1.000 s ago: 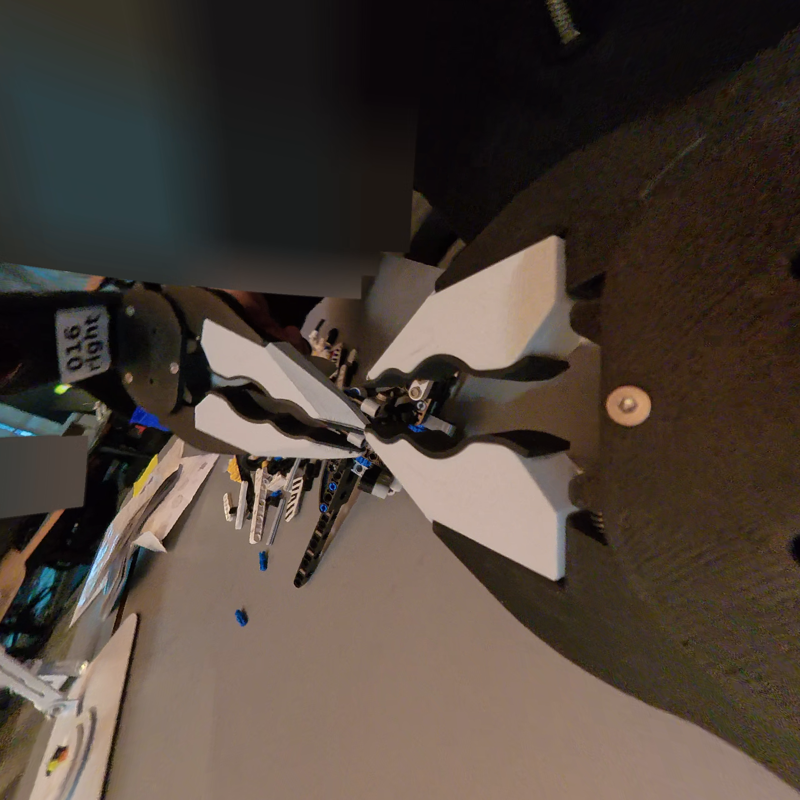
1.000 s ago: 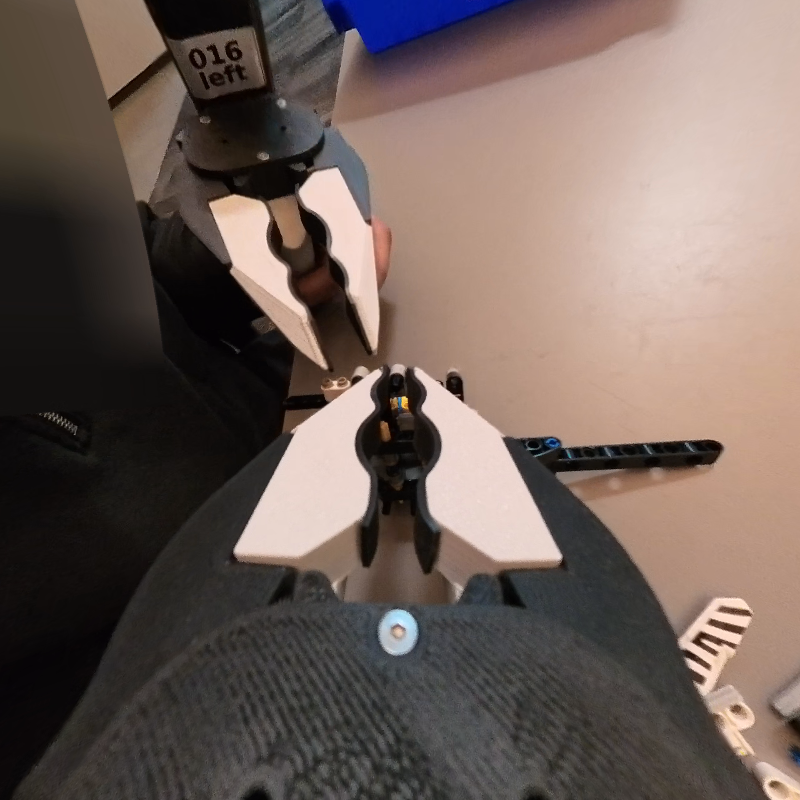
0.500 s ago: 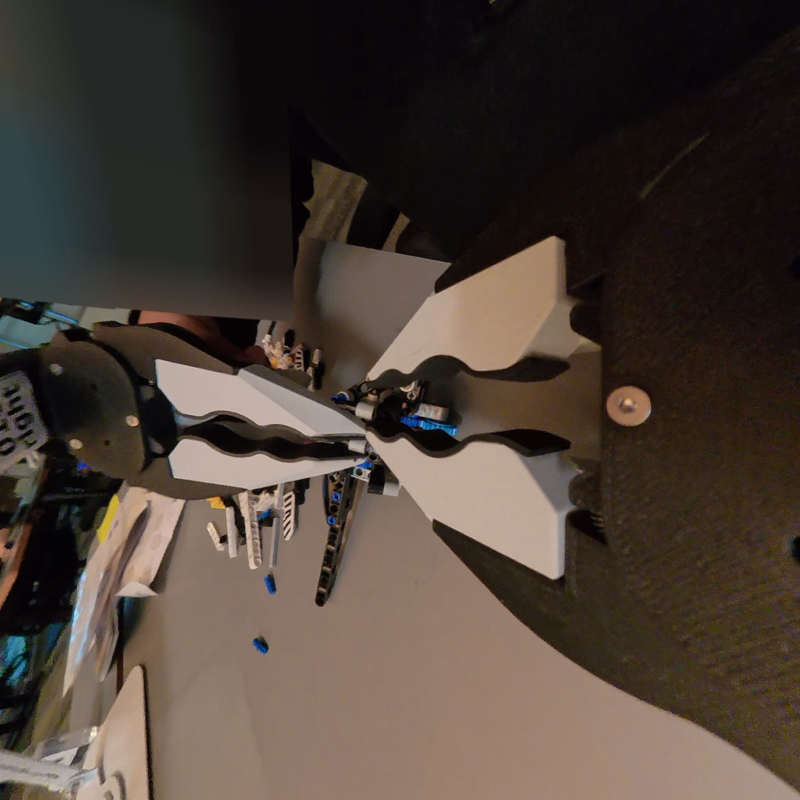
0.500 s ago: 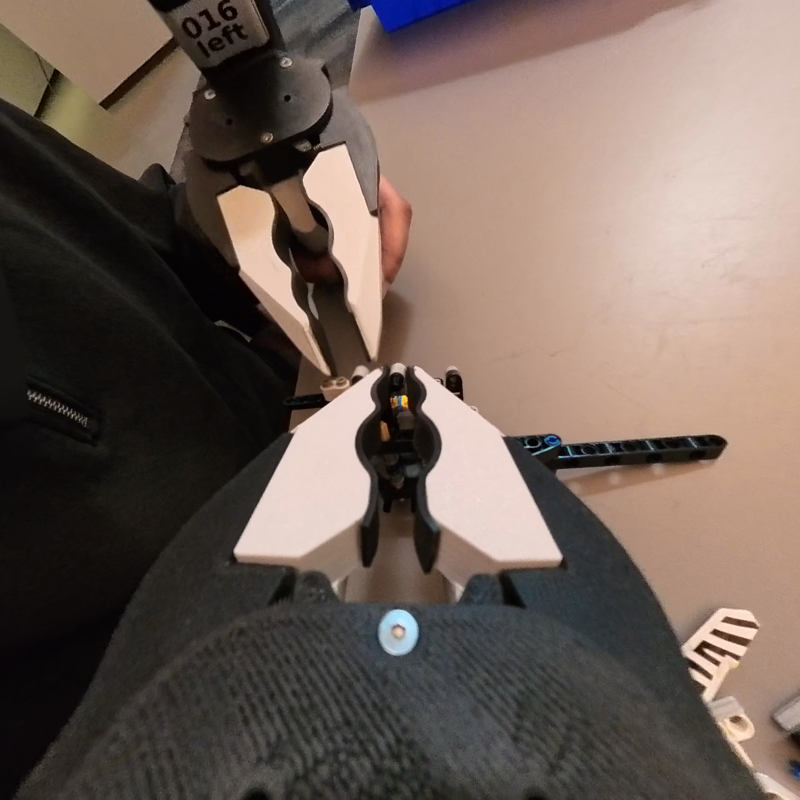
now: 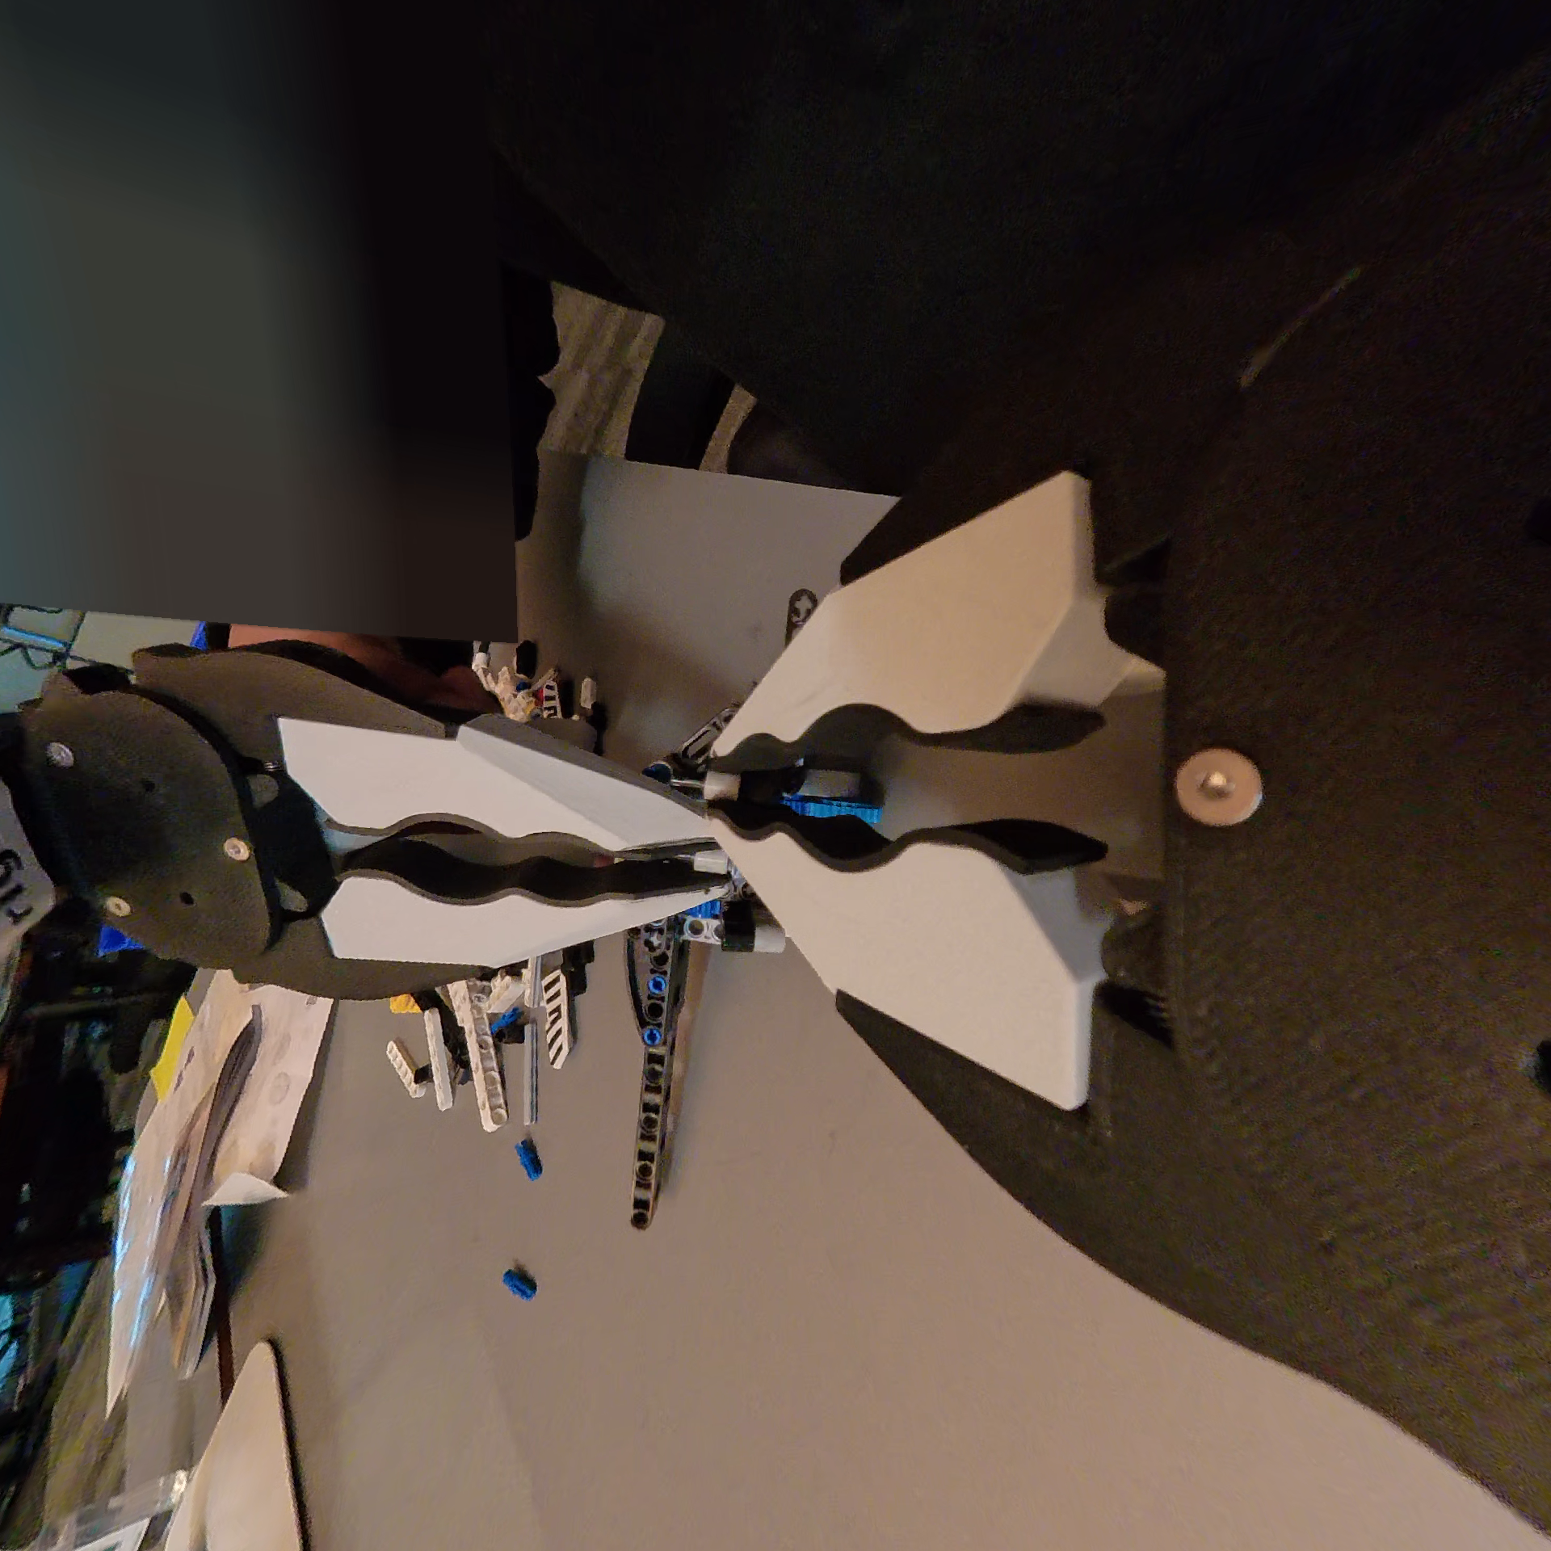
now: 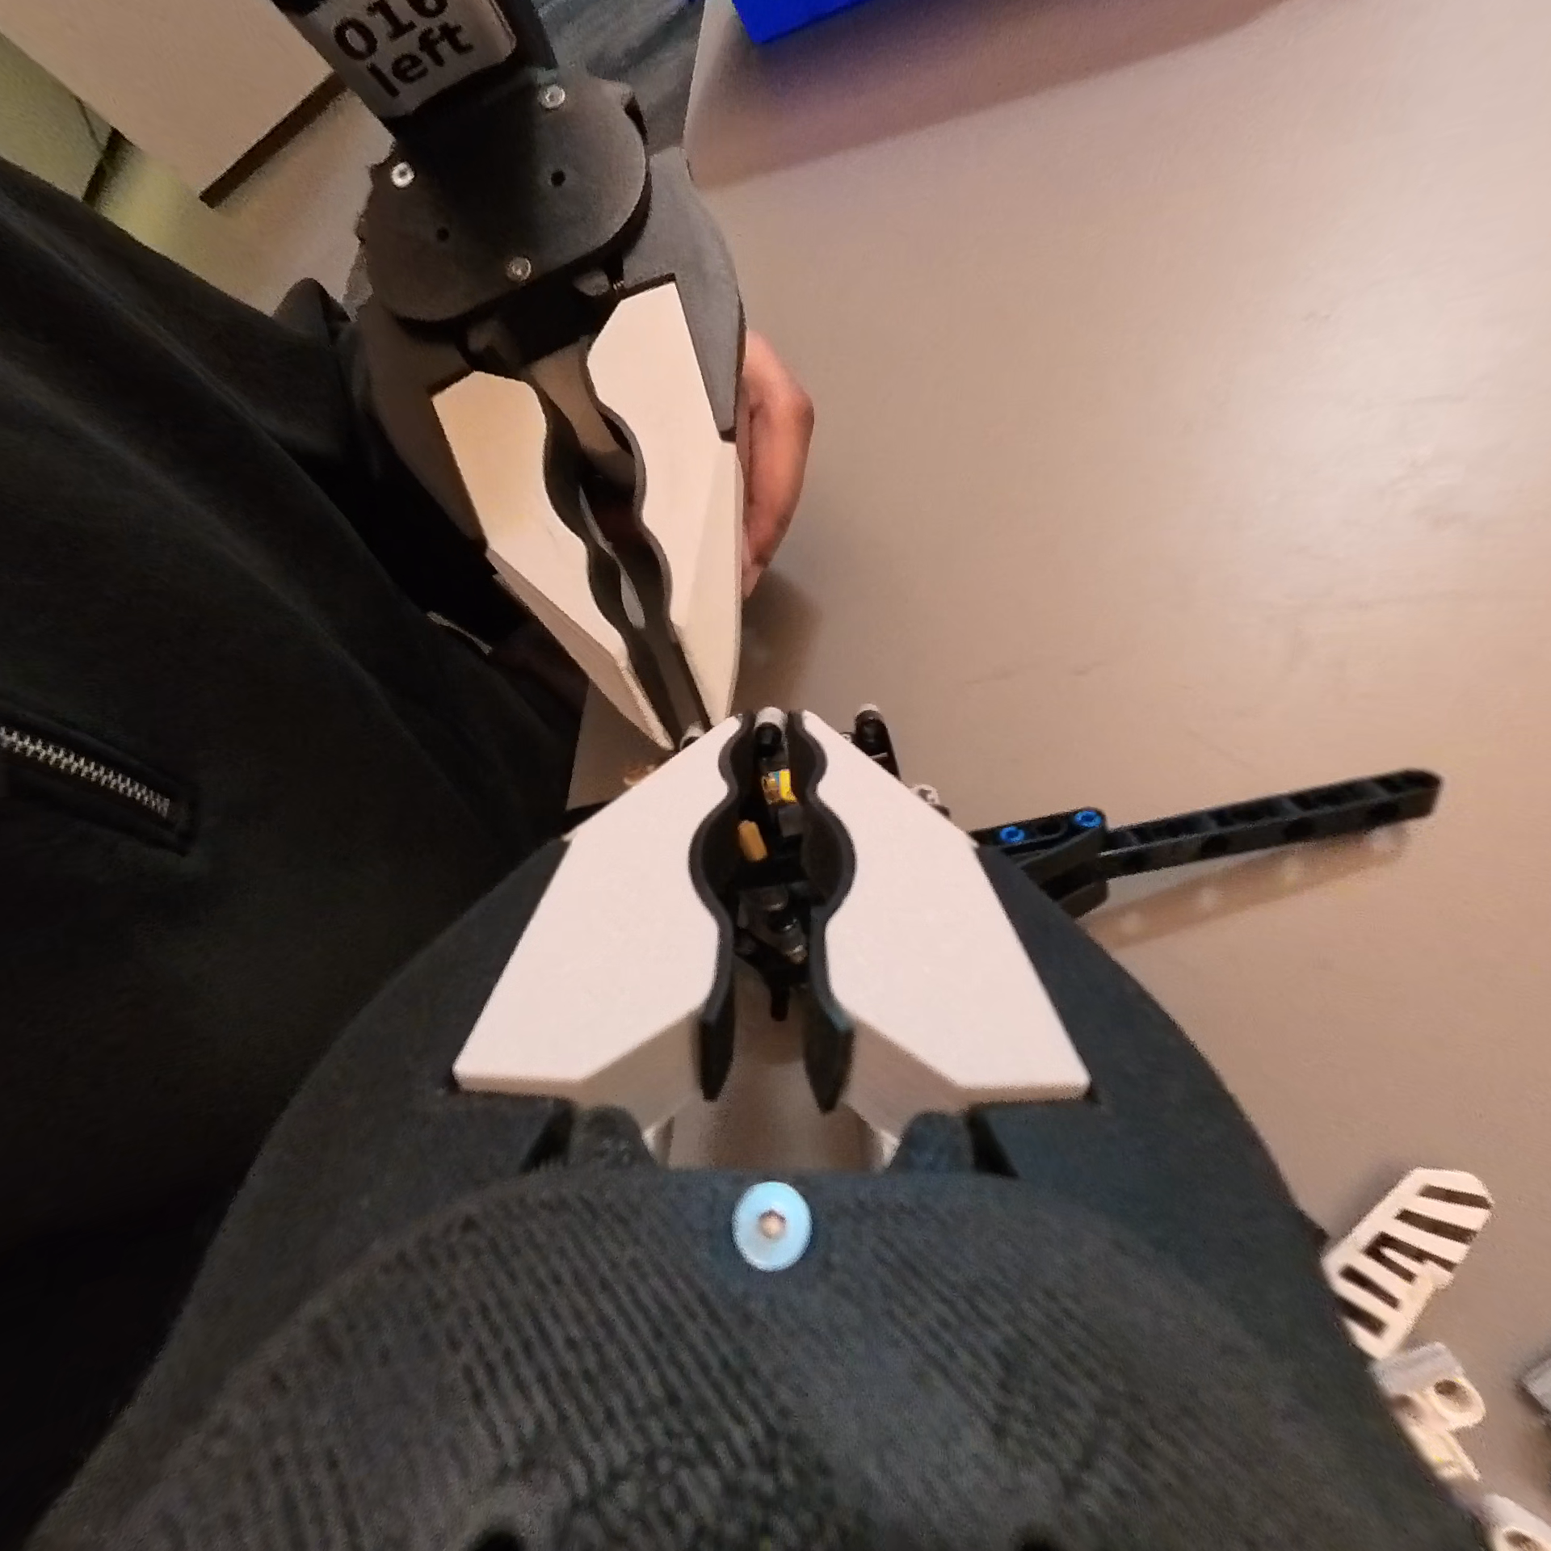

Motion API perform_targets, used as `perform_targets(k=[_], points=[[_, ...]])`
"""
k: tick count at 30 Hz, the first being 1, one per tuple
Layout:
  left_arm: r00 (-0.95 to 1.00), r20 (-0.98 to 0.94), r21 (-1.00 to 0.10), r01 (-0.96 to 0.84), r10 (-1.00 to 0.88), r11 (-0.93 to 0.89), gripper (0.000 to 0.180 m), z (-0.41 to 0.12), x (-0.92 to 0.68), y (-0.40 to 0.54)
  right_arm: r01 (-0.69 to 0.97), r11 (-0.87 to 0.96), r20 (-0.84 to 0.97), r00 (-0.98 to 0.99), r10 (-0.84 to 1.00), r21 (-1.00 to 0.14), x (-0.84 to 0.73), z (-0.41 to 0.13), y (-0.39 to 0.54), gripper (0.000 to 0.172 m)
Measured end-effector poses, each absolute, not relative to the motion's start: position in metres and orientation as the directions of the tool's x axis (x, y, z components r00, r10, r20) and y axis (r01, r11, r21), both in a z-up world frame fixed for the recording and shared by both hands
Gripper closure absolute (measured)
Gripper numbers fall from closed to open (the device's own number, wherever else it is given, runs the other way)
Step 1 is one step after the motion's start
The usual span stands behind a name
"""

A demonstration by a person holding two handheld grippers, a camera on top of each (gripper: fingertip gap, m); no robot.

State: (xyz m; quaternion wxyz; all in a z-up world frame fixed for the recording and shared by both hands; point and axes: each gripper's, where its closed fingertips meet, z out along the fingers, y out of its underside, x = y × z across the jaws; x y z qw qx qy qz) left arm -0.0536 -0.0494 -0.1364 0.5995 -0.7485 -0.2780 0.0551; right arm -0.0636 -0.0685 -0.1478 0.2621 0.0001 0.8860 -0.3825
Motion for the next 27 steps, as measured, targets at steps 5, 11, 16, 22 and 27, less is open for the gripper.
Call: perform_targets(k=[5,11,16,22,27], points=[[0.846,0.285,-0.916,0.379,0.450,-0.131,0.178,-0.139,-0.051,-0.047,0.152,0.711,-0.404,-0.893,-0.198,-0.686,-0.063,-0.149,-0.068,0.167],[0.859,0.316,-0.905,0.400,0.402,-0.143,0.178,-0.141,-0.051,-0.046,0.187,0.699,-0.402,-0.903,-0.155,-0.690,-0.065,-0.150,-0.067,0.168],[0.910,0.405,-0.881,0.415,0.092,-0.229,0.180,-0.140,0.004,-0.015,0.127,0.640,-0.197,-0.980,-0.038,-0.758,-0.107,-0.140,-0.072,0.166],[0.862,0.228,-0.923,0.339,0.452,-0.180,0.180,-0.128,-0.045,-0.051,0.122,0.661,-0.213,-0.975,-0.059,-0.741,-0.105,-0.144,-0.069,0.167],[0.673,0.333,-0.915,0.400,0.661,0.054,0.180,-0.117,-0.083,-0.097,0.209,0.598,-0.246,-0.969,0.020,-0.774,-0.109,-0.139,-0.083,0.167]])
